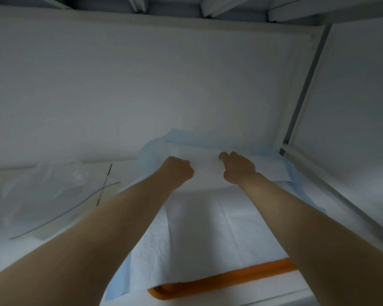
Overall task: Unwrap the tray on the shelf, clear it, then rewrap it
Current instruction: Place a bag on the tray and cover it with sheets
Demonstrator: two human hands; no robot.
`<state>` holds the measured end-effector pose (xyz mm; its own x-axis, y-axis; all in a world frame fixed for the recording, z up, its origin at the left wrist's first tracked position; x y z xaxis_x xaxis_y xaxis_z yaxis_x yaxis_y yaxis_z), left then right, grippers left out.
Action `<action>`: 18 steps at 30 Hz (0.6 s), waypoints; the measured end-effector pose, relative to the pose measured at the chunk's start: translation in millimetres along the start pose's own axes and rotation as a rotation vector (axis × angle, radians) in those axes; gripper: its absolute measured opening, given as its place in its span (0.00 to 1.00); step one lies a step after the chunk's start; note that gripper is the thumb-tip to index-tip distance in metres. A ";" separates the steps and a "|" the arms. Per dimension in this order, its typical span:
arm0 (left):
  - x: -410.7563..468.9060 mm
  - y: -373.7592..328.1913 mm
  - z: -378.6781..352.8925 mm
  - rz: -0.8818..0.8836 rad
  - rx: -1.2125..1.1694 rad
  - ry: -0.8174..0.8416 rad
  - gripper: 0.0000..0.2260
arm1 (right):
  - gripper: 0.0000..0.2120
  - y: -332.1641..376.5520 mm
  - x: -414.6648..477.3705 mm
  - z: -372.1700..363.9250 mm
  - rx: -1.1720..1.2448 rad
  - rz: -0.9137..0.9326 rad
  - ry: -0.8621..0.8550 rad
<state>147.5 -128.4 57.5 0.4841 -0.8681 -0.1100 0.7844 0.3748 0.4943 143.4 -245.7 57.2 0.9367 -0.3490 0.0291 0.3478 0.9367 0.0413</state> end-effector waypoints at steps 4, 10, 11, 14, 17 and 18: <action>-25.9 31.8 -57.3 0.385 -0.411 0.283 0.26 | 0.34 0.7 -3.5 -23.4 0.043 -0.012 0.171; -54.0 42.1 -98.2 0.576 -0.644 0.395 0.33 | 0.35 24.1 -16.4 -36.8 0.003 0.038 0.268; -57.8 40.0 -97.6 0.570 -0.677 0.397 0.31 | 0.32 30.4 -19.3 -39.6 -0.022 0.058 0.295; -71.2 52.8 -76.5 0.649 -0.647 0.195 0.22 | 0.26 53.7 -26.6 -45.7 -0.065 0.109 0.335; -99.1 78.5 -50.4 0.786 -0.420 -0.016 0.13 | 0.25 92.2 -34.0 -38.2 -0.012 0.182 0.258; -109.6 84.4 -55.4 0.819 -0.388 -0.010 0.14 | 0.25 109.5 -38.5 -36.3 0.006 0.219 0.241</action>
<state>182.2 16.4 63.6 0.9461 -0.2834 0.1566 0.2723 0.9581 0.0888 146.9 -128.7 24.3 0.9725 -0.1214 -0.1989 0.1368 0.9884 0.0658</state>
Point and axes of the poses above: each hand's wrist, its own x-axis towards the middle knuckle, its own z-axis out of the back of the hand, y = z × x, the point moved 10 cm from there along x, towards the middle knuckle, and after that the axes turned 10 degrees about -z, right-handed, at the moved point
